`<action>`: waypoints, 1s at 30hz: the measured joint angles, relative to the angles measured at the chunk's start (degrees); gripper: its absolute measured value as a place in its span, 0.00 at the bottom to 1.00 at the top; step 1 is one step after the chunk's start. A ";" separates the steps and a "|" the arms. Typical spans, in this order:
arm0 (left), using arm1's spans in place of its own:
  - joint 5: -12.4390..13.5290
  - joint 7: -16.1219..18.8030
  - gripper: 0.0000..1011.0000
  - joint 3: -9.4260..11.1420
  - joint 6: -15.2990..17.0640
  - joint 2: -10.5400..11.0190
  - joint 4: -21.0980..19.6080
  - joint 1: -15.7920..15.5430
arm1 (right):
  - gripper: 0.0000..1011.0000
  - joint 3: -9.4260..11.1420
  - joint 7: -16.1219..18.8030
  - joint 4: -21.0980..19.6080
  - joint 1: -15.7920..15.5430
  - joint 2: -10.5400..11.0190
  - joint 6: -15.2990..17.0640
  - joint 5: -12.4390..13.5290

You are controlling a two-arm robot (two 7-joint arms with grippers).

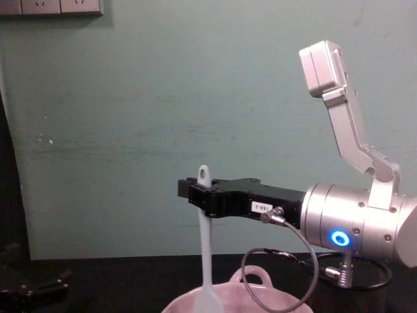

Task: Use the one hand to pick up the spoon and stir the clear water in the bowl.

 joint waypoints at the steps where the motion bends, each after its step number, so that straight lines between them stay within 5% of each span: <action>1: 0.00 0.00 1.00 0.00 0.00 0.00 0.00 0.00 | 0.11 0.14 -0.13 0.22 0.10 -0.06 -0.04 -0.07; 12: 0.00 0.00 1.00 0.00 0.00 0.00 0.00 0.00 | 0.11 3.04 -1.44 -0.35 -0.96 1.48 -0.17 -0.74; 22: 0.00 0.00 1.00 0.00 0.00 0.00 0.00 0.00 | 0.11 4.26 -2.03 -8.01 -5.76 4.99 1.43 -1.39; 30: 0.00 0.00 1.00 0.00 0.00 0.00 0.00 0.00 | 0.11 3.61 -1.85 -11.19 -7.78 5.63 2.67 -1.33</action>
